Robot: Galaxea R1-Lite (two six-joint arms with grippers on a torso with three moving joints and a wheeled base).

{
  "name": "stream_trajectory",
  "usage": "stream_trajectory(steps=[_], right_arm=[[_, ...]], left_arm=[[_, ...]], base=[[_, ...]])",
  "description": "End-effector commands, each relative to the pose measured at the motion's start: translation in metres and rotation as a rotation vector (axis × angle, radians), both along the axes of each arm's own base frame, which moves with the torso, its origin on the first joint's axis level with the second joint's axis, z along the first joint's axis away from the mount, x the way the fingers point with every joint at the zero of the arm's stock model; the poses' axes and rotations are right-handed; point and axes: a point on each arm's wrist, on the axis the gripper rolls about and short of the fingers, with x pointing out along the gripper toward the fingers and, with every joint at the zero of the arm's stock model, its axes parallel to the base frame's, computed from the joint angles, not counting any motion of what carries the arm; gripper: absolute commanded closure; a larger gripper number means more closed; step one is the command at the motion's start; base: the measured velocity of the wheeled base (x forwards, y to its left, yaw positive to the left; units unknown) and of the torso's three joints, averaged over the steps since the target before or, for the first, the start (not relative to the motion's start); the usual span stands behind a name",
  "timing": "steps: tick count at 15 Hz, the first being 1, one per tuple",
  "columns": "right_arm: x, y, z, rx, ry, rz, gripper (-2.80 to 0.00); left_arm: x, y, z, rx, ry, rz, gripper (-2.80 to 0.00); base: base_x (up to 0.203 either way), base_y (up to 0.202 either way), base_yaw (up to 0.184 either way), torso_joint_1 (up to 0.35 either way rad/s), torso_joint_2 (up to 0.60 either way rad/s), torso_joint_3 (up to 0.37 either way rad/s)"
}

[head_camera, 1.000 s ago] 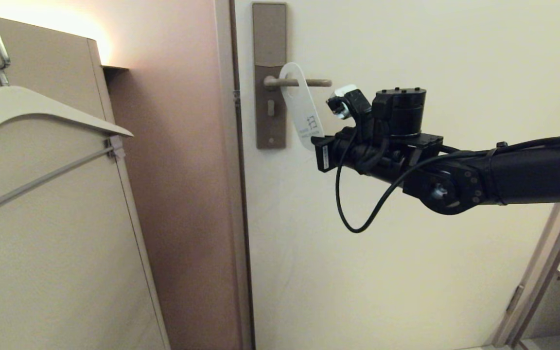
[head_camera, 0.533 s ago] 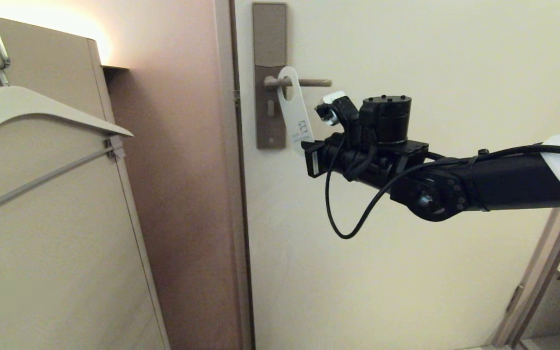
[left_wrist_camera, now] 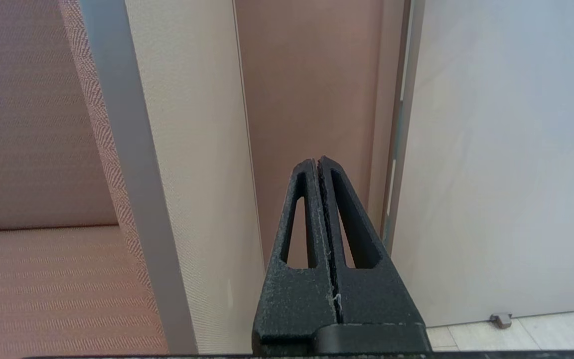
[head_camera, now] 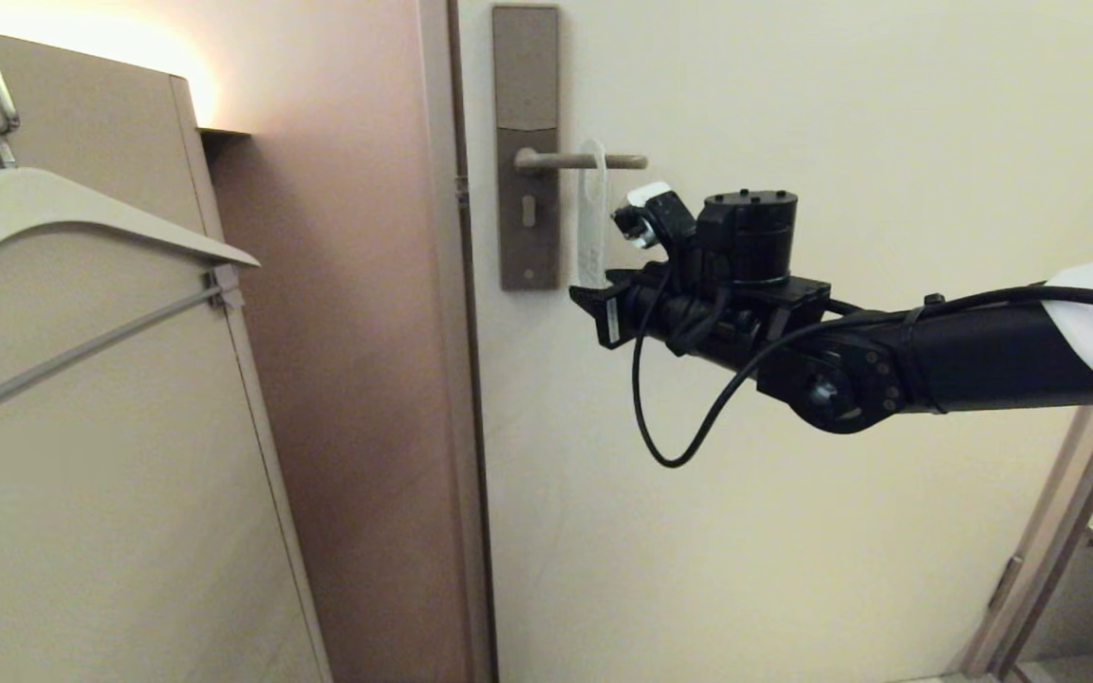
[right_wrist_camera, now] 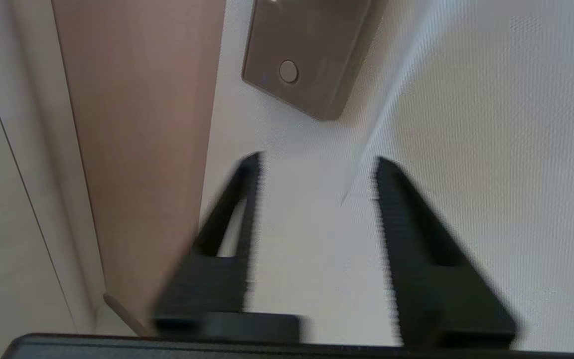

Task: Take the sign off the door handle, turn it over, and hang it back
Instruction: Hang the sign back with the other side facing out

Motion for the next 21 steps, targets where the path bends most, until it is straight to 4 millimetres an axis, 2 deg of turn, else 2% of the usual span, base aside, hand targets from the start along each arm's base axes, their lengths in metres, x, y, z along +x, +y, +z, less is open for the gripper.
stream_trajectory(steps=[1,12,13,19,21], right_arm=[[-0.002,-0.001,0.004,0.005,-0.010,0.001,-2.80],[-0.011,-0.008,0.026,0.043,-0.043,-0.010,-2.80],[-0.012,-0.010,0.027,0.045,-0.046,-0.011,0.00],[-0.023,-0.019,0.048,0.068,-0.082,-0.018,0.00],[-0.024,-0.022,0.048,0.066,-0.078,-0.021,0.00]], left_arm=[[0.000,0.000,0.000,0.000,0.001,0.000,0.00],[0.000,0.000,0.000,0.000,0.001,0.000,0.00],[0.000,0.000,0.000,0.000,0.000,0.000,0.00],[0.000,0.000,0.000,0.000,0.001,0.000,0.00],[0.000,0.000,0.000,0.000,-0.001,0.000,0.00]], base=[[0.000,0.000,0.000,0.000,0.00,0.000],[0.000,0.000,0.000,0.000,0.00,0.000],[0.000,0.000,0.000,0.000,0.00,0.000],[0.000,0.000,0.000,0.000,0.00,0.000],[0.000,0.000,0.000,0.000,0.00,0.000]])
